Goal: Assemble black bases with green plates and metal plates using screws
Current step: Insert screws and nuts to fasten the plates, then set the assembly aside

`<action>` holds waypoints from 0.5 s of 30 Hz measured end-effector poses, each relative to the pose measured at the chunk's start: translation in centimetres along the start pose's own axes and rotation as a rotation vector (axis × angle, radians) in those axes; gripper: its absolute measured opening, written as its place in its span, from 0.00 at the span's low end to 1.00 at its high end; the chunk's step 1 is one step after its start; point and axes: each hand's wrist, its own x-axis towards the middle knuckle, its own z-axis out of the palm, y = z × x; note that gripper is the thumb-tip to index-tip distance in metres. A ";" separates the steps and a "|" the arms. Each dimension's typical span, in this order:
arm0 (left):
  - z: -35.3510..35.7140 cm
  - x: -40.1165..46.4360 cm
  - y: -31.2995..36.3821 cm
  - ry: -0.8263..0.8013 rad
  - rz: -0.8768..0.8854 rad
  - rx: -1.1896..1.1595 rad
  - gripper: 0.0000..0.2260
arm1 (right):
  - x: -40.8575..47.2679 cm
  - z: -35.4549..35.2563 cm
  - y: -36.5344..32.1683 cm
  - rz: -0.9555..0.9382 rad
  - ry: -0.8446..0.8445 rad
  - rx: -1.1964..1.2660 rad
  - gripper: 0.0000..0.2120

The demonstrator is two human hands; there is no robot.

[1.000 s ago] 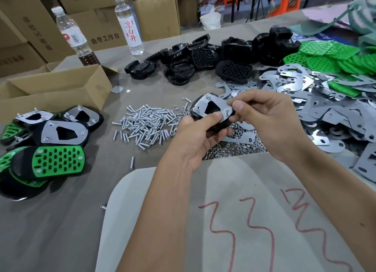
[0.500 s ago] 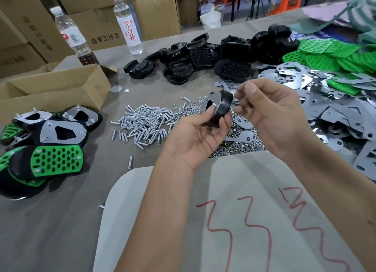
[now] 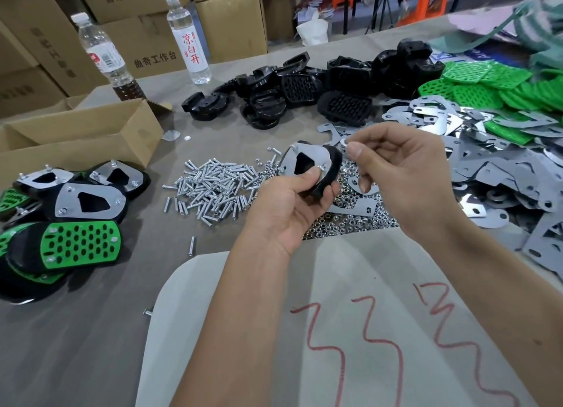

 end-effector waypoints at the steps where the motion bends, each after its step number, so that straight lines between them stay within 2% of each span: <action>1: 0.1 0.0 -0.1 0.018 0.039 0.035 0.07 | 0.0 0.1 0.0 0.003 0.003 -0.034 0.03; 4: 0.1 0.2 -0.7 0.045 0.217 0.190 0.17 | -0.1 0.2 0.1 0.072 -0.006 -0.085 0.03; 7: 0.0 0.3 -1.2 0.022 0.378 0.312 0.20 | 0.0 0.2 0.2 0.163 0.035 0.024 0.06; 12: -0.2 0.7 -1.6 -0.016 0.376 0.246 0.21 | 0.2 -0.5 0.2 0.358 0.134 0.156 0.06; 15: -0.4 0.9 -1.7 -0.022 0.335 0.165 0.23 | 0.2 -0.6 0.3 0.306 0.168 0.061 0.03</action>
